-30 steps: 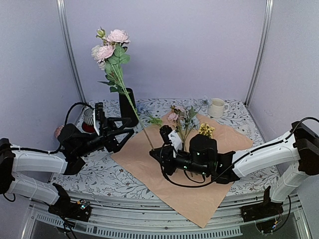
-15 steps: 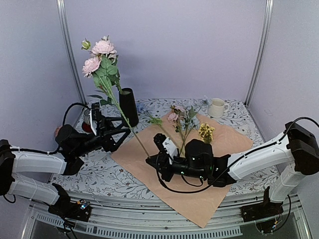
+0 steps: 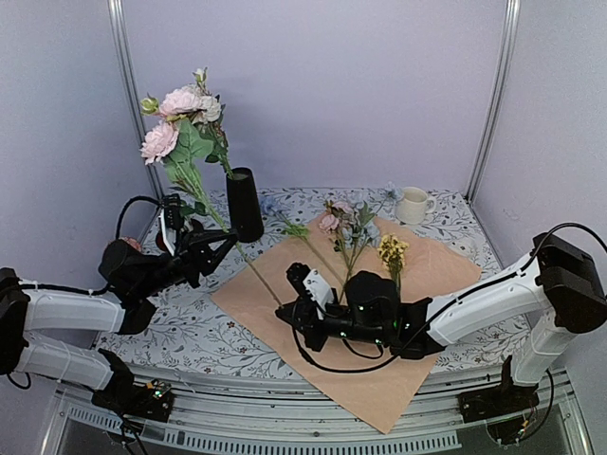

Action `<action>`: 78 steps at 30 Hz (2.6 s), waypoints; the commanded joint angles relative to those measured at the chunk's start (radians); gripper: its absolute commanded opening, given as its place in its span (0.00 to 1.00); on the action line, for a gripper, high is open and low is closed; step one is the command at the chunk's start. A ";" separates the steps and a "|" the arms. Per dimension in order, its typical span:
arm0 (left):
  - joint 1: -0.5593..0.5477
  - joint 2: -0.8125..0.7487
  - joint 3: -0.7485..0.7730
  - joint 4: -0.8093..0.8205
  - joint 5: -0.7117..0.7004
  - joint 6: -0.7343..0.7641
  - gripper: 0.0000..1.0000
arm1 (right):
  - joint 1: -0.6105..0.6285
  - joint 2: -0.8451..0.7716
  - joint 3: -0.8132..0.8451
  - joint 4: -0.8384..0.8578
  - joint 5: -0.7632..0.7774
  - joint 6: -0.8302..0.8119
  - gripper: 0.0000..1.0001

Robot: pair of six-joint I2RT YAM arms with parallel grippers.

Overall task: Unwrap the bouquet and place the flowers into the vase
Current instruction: Pass from the right arm to the left, then place the fake flower in the vase.

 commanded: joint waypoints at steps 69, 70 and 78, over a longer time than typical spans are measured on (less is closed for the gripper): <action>0.194 0.054 0.570 -0.804 -0.558 0.350 0.00 | -0.365 -0.255 -0.292 0.219 0.226 -0.205 0.89; 0.196 0.063 0.598 -0.809 -0.569 0.351 0.00 | -0.365 -0.256 -0.291 0.218 0.223 -0.205 0.89; 0.230 0.165 0.887 -0.853 -0.587 0.381 0.00 | -0.364 -0.250 -0.287 0.210 0.210 -0.209 0.89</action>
